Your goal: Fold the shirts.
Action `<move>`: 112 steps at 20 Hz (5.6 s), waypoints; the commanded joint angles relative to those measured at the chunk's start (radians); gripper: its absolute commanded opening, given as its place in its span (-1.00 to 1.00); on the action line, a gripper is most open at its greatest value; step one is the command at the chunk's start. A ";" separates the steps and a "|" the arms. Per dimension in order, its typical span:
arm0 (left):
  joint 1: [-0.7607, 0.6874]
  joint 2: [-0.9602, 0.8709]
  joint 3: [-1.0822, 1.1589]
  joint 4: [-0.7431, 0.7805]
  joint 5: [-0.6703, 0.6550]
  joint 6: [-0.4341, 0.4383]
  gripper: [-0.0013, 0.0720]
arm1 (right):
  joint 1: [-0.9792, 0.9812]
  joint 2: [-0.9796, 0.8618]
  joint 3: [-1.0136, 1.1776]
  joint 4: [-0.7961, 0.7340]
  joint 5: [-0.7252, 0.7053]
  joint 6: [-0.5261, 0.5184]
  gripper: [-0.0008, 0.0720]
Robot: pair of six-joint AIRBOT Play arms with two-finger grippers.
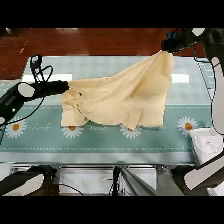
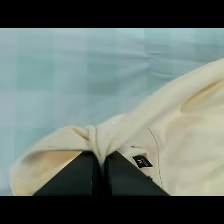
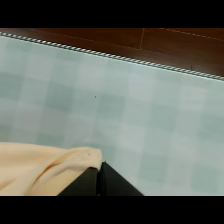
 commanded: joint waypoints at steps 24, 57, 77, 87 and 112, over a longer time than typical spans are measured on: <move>0.000 -0.063 0.000 0.001 -0.259 0.017 -0.87 | -0.470 0.243 -0.469 0.298 0.680 -0.054 0.19; 0.177 -0.032 0.220 0.001 -0.541 0.094 -0.88 | -0.308 0.791 -1.174 0.922 0.167 -0.229 -0.95; 0.328 0.534 0.632 -0.253 -0.790 0.067 -0.88 | -0.362 1.052 -0.393 1.067 0.096 0.018 -0.95; 0.377 0.856 0.737 0.186 -1.064 -0.069 -0.88 | -0.362 1.053 -0.117 0.469 0.515 0.116 -0.95; 0.377 0.813 -0.173 -0.180 -0.935 -0.185 -0.88 | -0.183 0.999 -0.939 0.357 0.367 0.110 -0.95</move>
